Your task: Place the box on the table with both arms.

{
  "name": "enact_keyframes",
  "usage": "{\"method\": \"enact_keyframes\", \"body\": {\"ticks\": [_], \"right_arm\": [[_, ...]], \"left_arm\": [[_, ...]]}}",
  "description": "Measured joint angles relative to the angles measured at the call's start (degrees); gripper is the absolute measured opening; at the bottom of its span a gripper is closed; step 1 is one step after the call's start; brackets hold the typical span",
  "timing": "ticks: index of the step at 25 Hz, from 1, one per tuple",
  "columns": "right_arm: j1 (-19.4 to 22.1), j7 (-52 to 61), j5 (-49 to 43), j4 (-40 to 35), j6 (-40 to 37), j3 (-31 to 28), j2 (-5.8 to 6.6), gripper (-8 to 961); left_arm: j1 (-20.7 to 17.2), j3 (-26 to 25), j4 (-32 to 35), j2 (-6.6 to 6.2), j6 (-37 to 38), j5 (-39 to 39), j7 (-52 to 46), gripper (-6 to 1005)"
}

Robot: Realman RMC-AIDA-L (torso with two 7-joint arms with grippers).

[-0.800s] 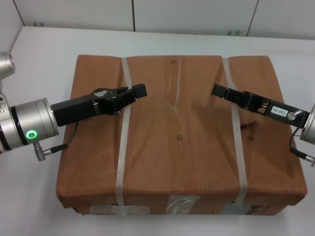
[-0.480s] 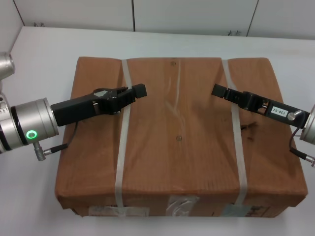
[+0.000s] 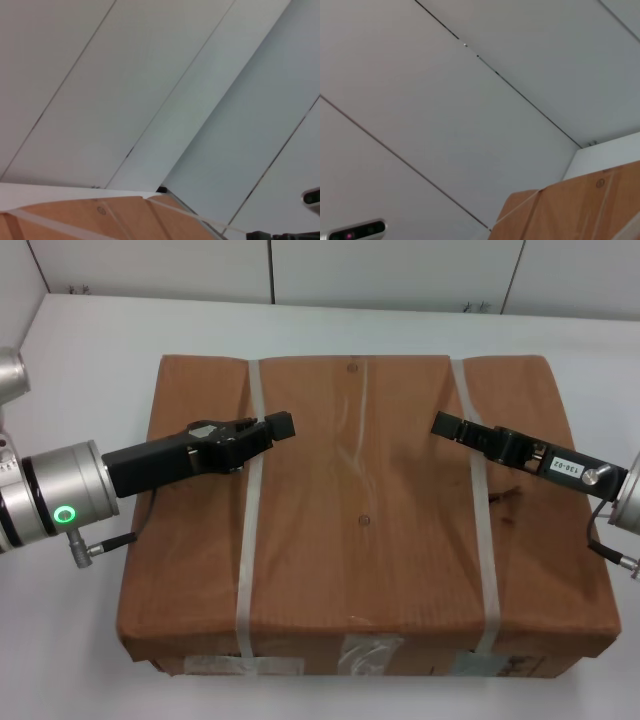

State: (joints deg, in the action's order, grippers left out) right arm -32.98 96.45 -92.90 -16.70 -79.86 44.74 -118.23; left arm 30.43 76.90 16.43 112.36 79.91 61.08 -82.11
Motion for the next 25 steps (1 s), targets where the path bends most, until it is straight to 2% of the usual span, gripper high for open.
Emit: {"method": "enact_keyframes", "body": {"ticks": [10,18,21,25], "right_arm": [[-0.3,-0.2,-0.1,0.0,3.1,0.6,-0.29,27],[-2.4,-2.8,-0.4,2.0,9.1,2.4,-0.61,28],[-3.8,-3.8,-0.4,3.5,11.0,3.1,-0.7,28],[-5.4,-4.0,-0.4,5.1,14.7,5.5,-0.8,29]], "left_arm": [[0.0,0.6,0.0,0.53,-5.1,0.4,1.8,68],[0.1,0.7,-0.1,1.55,-10.9,2.1,3.4,67],[0.8,0.7,-0.2,2.6,-15.3,5.1,3.6,67],[1.1,0.7,-0.2,3.15,-17.1,5.9,4.0,67]]}}
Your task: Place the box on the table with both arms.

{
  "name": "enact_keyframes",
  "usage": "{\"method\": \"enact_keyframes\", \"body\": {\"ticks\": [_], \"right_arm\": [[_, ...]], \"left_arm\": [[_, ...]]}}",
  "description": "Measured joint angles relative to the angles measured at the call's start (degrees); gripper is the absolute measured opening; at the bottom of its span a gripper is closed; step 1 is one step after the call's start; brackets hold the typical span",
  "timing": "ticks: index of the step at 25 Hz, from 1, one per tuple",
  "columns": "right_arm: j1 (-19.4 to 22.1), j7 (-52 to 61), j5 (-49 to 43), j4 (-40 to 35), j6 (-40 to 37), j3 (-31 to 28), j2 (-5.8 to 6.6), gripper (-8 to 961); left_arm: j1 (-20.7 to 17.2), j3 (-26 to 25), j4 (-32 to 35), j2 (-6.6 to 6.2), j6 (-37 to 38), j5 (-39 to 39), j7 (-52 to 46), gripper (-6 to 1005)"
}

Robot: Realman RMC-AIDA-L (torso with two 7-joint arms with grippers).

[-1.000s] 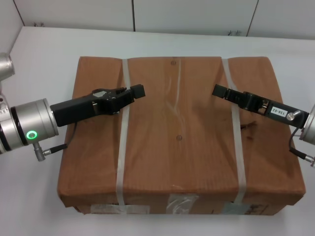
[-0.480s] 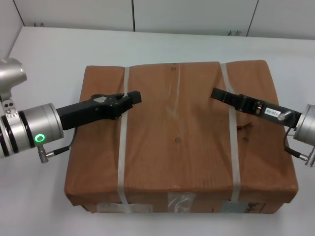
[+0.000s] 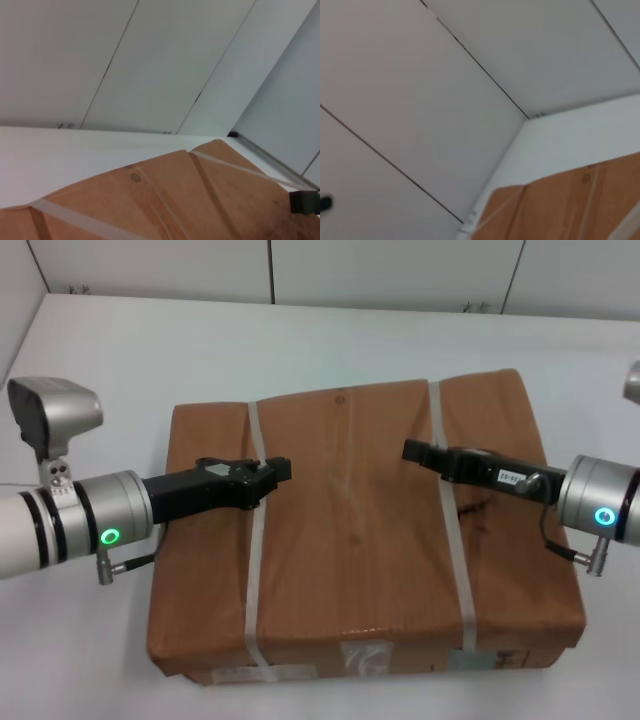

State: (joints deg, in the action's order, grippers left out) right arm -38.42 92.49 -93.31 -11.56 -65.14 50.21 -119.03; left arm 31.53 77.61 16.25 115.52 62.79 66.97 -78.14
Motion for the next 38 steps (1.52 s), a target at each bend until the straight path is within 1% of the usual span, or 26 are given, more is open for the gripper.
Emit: {"method": "enact_keyframes", "body": {"ticks": [5,15,25,30,38], "right_arm": [[-0.7,0.0,0.0,1.6,3.4,1.9,-0.05,29],[-0.9,0.0,0.0,2.9,6.7,2.9,-0.06,31],[-0.6,-0.4,0.2,3.0,9.7,3.0,-0.08,32],[-0.5,-0.6,0.2,3.1,11.0,3.0,-0.06,78],[-0.4,-0.7,0.4,3.0,11.6,2.3,-0.05,316]], "left_arm": [[0.3,0.0,0.0,0.71,-2.9,1.2,0.2,67],[0.4,0.0,-0.9,0.86,-4.8,1.7,1.0,67],[1.2,0.1,-2.3,1.41,-9.6,3.5,2.5,71],[1.5,0.1,-2.8,1.46,-9.7,3.4,2.6,108],[1.7,0.1,-2.8,1.54,-10.0,3.7,2.6,175]]}}
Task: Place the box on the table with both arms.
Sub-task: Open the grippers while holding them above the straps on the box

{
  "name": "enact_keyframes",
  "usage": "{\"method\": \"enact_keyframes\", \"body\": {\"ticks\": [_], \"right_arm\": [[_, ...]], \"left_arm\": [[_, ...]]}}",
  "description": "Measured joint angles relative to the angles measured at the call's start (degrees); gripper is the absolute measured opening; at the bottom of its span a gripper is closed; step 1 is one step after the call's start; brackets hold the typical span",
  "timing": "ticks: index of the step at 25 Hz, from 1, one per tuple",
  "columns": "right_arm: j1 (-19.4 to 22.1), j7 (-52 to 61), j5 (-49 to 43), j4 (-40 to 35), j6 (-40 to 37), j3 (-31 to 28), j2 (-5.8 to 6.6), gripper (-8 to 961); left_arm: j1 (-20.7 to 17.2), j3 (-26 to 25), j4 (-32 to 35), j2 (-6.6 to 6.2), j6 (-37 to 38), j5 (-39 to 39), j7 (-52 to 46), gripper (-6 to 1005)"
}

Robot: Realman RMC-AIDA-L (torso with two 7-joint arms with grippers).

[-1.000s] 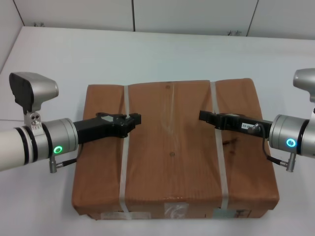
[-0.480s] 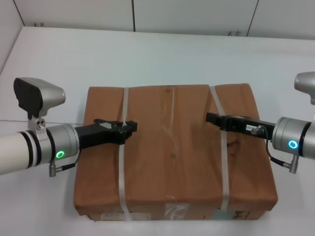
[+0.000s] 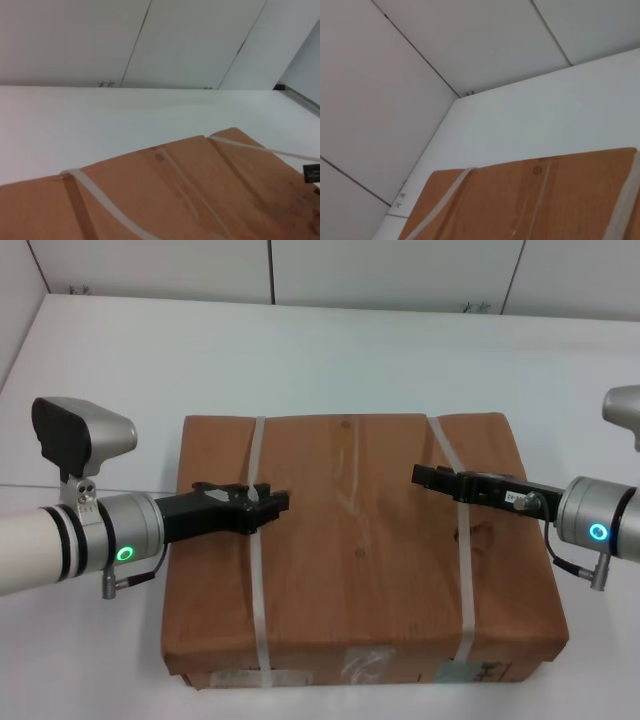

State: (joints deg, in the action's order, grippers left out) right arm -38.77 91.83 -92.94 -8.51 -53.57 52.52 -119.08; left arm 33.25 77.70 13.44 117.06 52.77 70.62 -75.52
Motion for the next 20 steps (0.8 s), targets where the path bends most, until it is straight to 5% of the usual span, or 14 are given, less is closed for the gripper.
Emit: {"method": "enact_keyframes", "body": {"ticks": [5,12,20], "right_arm": [[0.0,0.4,0.1,0.4,0.2,-0.3,0.01,463],[0.7,0.3,1.5,0.6,0.3,-0.4,0.0,750],[1.6,0.0,2.7,0.2,0.4,-0.4,-0.01,847]], "left_arm": [[-0.1,0.0,0.1,0.01,0.3,0.0,0.7,216],[-0.4,0.0,0.2,-0.04,0.1,-0.1,1.1,537],[-0.5,0.2,0.0,-0.14,0.3,0.1,1.4,766]]}}
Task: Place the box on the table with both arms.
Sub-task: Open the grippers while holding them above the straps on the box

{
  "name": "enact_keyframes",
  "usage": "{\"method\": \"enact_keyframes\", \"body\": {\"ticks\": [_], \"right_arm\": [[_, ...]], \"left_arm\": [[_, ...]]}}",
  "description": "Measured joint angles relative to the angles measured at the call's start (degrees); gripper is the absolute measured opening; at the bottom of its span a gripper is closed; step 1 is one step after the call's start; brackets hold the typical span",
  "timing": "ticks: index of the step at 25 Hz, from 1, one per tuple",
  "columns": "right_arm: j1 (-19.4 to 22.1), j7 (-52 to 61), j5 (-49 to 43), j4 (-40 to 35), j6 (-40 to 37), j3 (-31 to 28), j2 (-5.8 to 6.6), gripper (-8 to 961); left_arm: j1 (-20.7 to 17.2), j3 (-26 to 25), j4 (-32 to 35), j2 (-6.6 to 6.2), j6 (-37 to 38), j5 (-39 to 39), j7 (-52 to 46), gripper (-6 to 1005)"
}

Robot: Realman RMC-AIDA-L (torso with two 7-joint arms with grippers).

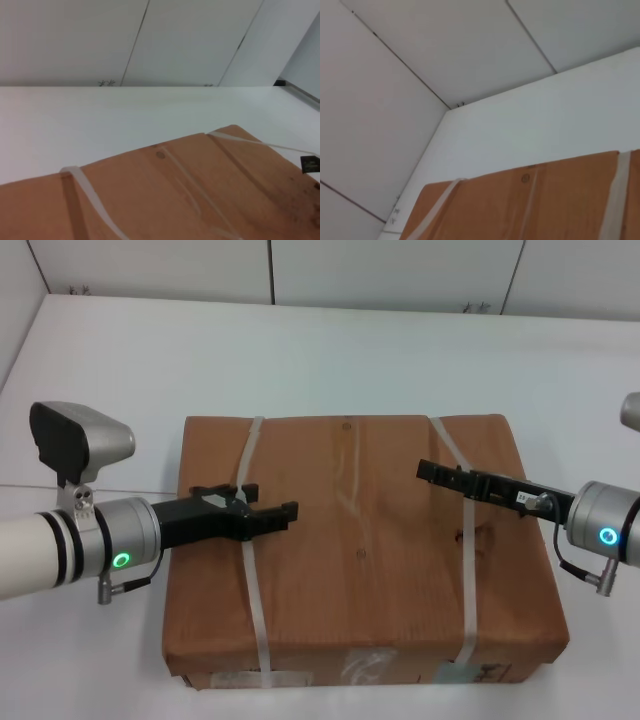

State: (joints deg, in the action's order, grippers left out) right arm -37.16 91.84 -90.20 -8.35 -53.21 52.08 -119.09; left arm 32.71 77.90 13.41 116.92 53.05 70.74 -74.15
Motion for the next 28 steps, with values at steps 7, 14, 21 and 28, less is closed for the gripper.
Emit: {"method": "enact_keyframes", "body": {"ticks": [7,14,21,28], "right_arm": [[0.9,-0.1,0.5,-0.7,-0.1,0.0,-0.01,846],[1.0,-0.1,0.5,-0.9,-0.3,0.0,0.0,845],[1.2,-0.1,0.5,-1.5,-0.5,-0.5,0.02,844],[1.6,-0.4,0.5,-1.5,-0.7,-0.6,0.0,843]], "left_arm": [[0.3,2.9,0.0,0.01,0.1,0.1,-0.5,783],[0.2,3.9,-0.1,0.05,-3.1,0.4,-0.6,781],[0.5,6.8,-0.7,0.13,-4.1,0.5,-1.1,780],[0.4,6.6,-0.2,0.18,-4.2,0.1,-0.8,779]]}}
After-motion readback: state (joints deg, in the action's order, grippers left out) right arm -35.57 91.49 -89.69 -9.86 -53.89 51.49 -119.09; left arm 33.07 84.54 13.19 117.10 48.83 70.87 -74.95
